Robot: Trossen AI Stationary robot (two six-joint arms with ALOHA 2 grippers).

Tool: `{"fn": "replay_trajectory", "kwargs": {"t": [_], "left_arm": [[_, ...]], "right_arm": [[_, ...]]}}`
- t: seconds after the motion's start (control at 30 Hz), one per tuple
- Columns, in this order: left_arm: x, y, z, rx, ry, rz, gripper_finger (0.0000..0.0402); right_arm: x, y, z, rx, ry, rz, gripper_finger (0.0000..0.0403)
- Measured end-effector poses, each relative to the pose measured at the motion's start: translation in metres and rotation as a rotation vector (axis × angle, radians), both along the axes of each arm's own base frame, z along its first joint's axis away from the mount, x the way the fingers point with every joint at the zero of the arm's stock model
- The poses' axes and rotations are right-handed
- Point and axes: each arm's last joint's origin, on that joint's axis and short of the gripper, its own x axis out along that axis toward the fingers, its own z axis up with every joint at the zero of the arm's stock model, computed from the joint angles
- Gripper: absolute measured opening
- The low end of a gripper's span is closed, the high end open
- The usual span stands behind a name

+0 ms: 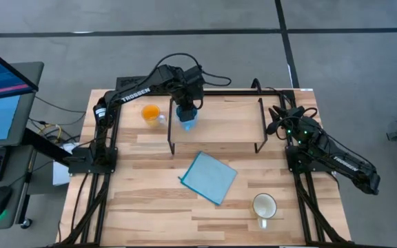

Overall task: Stack small to large cups/mugs on shelf
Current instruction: Put the blue mug on the shelf, then put the yellow mug on the shelf

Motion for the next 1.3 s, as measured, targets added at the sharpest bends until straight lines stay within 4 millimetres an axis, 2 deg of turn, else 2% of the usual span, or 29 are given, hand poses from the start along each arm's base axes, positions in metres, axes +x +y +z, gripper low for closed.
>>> {"fn": "replay_trajectory", "kwargs": {"t": [0.43, 0.53, 0.77, 0.87, 1.0, 1.3], "left_arm": [[0.000, 0.000, 0.000, -0.002, 0.003, -0.025, 0.0089], [0.000, -0.001, 0.000, -0.022, -0.005, -0.030, 0.0116], [-0.001, -0.002, 0.000, -0.036, 0.005, -0.036, 0.0222], [-0.004, -0.002, 0.004, -0.017, 0.018, -0.016, 0.0253], [-0.006, -0.003, 0.013, -0.001, 0.006, -0.020, 0.0270], [-0.018, -0.008, 0.040, 0.010, -0.009, -0.024, 0.0272]], "right_arm": [[0.000, 0.000, 0.000, 0.000, 0.000, 0.000, 0.0134], [0.000, 0.000, 0.000, 0.000, 0.000, 0.000, 0.0134], [0.000, 0.000, 0.000, 0.000, 0.000, 0.000, 0.0134], [0.000, 0.000, 0.000, 0.000, 0.000, 0.000, 0.0134], [0.000, 0.000, 0.000, 0.000, 0.000, 0.000, 0.0134], [0.000, 0.000, 0.000, 0.000, 0.000, 0.000, 0.0134]]}}
